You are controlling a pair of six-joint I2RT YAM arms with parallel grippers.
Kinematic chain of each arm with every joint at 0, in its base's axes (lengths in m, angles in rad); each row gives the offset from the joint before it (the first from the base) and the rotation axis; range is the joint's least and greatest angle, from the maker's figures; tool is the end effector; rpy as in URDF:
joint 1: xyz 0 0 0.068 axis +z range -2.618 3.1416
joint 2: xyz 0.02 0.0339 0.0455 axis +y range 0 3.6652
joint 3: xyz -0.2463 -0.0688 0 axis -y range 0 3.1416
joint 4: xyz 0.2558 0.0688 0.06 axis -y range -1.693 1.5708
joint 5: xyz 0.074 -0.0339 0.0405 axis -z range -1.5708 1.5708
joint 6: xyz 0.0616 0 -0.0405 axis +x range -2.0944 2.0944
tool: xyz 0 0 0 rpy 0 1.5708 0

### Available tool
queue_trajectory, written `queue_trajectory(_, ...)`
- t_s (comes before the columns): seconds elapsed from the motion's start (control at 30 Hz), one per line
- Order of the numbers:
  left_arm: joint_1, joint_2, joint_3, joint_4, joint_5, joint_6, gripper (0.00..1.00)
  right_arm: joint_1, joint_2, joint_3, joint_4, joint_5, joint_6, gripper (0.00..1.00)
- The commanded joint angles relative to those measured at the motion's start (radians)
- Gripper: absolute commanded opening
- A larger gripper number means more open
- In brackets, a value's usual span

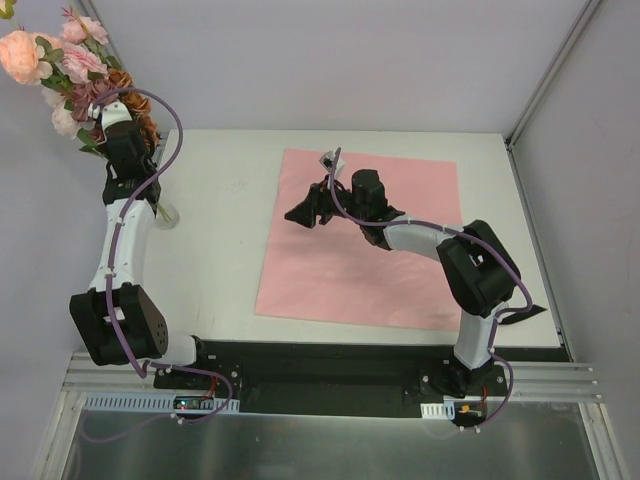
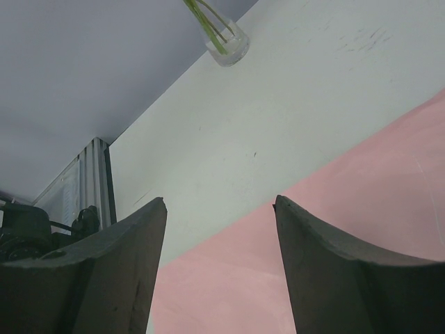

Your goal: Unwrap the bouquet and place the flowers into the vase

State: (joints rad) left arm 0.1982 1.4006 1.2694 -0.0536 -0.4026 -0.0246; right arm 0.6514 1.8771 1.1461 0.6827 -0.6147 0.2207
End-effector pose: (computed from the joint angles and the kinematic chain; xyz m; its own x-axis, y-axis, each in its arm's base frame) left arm 0.3562 0.0962 0.3582 -0.1664 -0.0565 -0.9844 -0.5630 0.8251 0.0478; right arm 0.3355 0.3004 0.2162 -0.2462 0.0372 -0.9685 -0.9219 0.2995 0.2458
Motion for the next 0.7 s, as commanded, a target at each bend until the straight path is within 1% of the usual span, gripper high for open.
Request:
queue_trajectory(0.0, 0.012, 0.0, -0.035, -0.048, -0.024, -0.029, 0.0, -0.002, -0.004, 0.047, 0.023, -0.022, -0.001, 0.66)
queue_trajectory(0.1, 0.012, -0.015, -0.036, -0.046, -0.033, -0.038, 0.02, -0.002, -0.001, 0.05, 0.021, -0.022, -0.001, 0.66)
queue_trajectory(0.13, 0.01, -0.029, -0.038, -0.048, -0.035, -0.041, 0.08, -0.002, 0.001, 0.052, 0.021, -0.023, 0.0, 0.66)
queue_trajectory(0.23, 0.012, -0.06, -0.042, -0.049, -0.041, -0.054, 0.17, -0.002, 0.002, 0.053, 0.021, -0.023, 0.0, 0.66)
queue_trajectory(0.27, 0.012, -0.071, -0.045, -0.049, -0.042, -0.055, 0.24, -0.001, 0.002, 0.053, 0.023, -0.025, 0.0, 0.66)
queue_trajectory(0.33, 0.012, -0.098, -0.054, -0.049, -0.047, -0.06, 0.32, -0.002, 0.002, 0.053, 0.021, -0.023, 0.002, 0.66)
queue_trajectory(0.37, 0.012, -0.109, -0.056, -0.049, -0.042, -0.061, 0.37, -0.001, 0.004, 0.053, 0.021, -0.023, 0.002, 0.66)
queue_trajectory(0.47, 0.01, -0.15, -0.068, -0.049, -0.025, -0.07, 0.46, -0.002, 0.005, 0.053, 0.021, -0.025, 0.002, 0.66)
queue_trajectory(0.67, 0.012, -0.251, -0.122, -0.071, 0.013, -0.122, 0.56, -0.002, 0.008, 0.056, 0.02, -0.023, 0.003, 0.67)
